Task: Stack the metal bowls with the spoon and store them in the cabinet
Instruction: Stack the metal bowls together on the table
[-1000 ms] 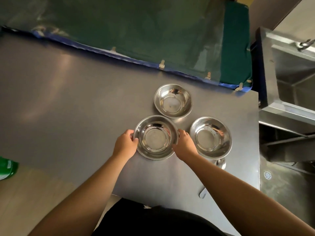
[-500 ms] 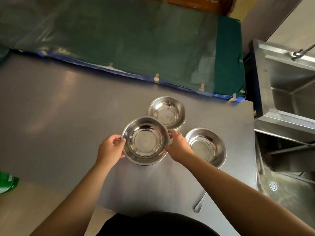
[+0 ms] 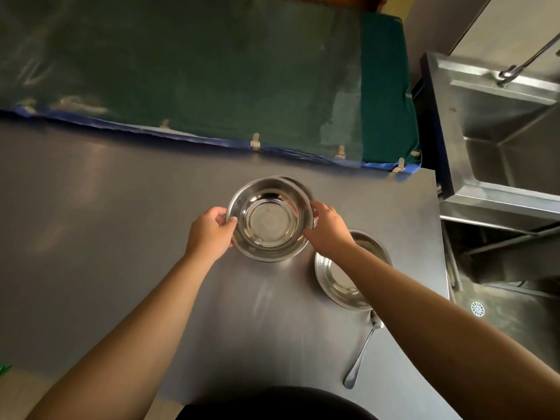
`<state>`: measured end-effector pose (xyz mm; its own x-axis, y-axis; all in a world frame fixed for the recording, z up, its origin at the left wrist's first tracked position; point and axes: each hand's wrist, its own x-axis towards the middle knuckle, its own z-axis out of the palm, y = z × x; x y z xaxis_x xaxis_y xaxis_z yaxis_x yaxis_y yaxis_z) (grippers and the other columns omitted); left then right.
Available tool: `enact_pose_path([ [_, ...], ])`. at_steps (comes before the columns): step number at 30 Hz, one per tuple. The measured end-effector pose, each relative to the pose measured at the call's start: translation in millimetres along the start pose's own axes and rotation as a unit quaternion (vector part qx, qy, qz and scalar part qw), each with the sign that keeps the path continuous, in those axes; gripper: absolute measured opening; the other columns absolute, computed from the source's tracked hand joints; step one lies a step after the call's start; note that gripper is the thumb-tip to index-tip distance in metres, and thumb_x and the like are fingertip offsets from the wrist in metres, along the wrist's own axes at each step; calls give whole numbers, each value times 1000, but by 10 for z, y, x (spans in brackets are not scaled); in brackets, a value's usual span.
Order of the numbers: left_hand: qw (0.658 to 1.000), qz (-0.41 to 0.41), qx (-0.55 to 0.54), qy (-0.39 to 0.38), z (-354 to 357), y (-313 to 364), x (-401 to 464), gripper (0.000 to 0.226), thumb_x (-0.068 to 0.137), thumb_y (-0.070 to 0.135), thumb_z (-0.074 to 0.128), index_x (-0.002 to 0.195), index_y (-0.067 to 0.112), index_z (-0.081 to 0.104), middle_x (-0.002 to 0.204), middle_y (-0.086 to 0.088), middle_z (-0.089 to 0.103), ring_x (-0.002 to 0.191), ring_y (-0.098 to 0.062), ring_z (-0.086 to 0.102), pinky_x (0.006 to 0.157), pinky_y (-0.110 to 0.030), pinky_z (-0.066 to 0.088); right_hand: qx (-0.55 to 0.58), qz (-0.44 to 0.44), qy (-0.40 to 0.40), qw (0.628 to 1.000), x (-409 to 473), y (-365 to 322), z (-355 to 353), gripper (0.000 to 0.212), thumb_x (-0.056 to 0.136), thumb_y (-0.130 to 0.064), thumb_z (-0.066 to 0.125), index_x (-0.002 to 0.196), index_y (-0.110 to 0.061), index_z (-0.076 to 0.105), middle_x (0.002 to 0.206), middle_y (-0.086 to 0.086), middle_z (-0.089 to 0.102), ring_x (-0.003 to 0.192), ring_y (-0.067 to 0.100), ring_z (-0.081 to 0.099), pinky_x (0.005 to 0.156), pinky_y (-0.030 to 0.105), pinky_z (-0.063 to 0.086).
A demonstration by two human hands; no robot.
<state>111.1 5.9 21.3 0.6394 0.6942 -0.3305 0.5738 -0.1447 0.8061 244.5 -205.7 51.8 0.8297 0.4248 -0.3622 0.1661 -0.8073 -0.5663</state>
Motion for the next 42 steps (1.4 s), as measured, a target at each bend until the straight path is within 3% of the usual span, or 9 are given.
enact_pose_path([
  [2,1000,4,13,-12,83,53,117,10,88,22,68,97,25,66,91,5,72,62,-18,73,53,-31,62,-2,4,5,1000,98,38,-38,60,89,-7,66,145,-14,46,138,12,54,119,29,57,98,36,48],
  [7,998,2,47,-42,273,105,371,19,85,26,68,104,23,67,93,0,73,84,-30,73,79,-46,61,1,14,20,1000,304,137,-51,40,91,-9,63,131,-13,57,126,11,60,101,23,57,82,30,46],
  [20,985,22,162,-46,558,62,658,32,87,17,65,120,18,65,120,-11,57,82,-36,69,83,-42,57,-29,57,20,998,700,303,113,42,93,-5,59,134,-13,55,128,12,59,90,19,51,79,28,44],
  [24,984,32,174,-32,584,29,682,37,86,15,65,123,20,67,116,-10,61,99,-31,63,81,-30,45,-35,72,9,997,746,303,155,47,91,0,58,137,-11,53,130,12,57,104,27,61,85,33,52],
  [29,986,29,161,-37,580,3,706,49,83,12,64,131,23,64,112,-6,63,96,-26,62,77,-28,42,-41,83,5,996,790,313,219,42,92,1,57,132,-10,55,129,13,55,94,26,61,77,30,52],
  [33,990,7,130,-59,577,45,792,58,83,15,69,139,19,57,120,0,57,99,-17,55,83,-26,38,-2,106,-6,994,794,285,220,47,90,-4,60,136,-10,53,126,13,61,101,30,65,87,41,58],
  [36,992,-3,105,-73,554,114,851,51,81,13,72,131,18,64,106,7,60,92,-13,55,75,-20,39,24,115,-9,993,776,263,176,49,89,-6,60,137,-9,54,125,12,65,102,33,67,86,44,59],
  [39,993,-1,94,-70,517,167,854,42,80,9,72,120,19,70,85,23,58,77,-6,58,63,-14,39,42,103,3,994,733,246,113,53,90,-10,64,141,-10,53,130,10,65,113,30,63,88,32,52],
  [42,995,3,71,-73,450,239,786,36,81,12,71,114,26,71,86,22,60,78,-12,66,75,-34,57,65,87,15,994,659,226,26,49,90,-10,67,138,-11,56,126,7,66,110,26,63,82,30,51],
])
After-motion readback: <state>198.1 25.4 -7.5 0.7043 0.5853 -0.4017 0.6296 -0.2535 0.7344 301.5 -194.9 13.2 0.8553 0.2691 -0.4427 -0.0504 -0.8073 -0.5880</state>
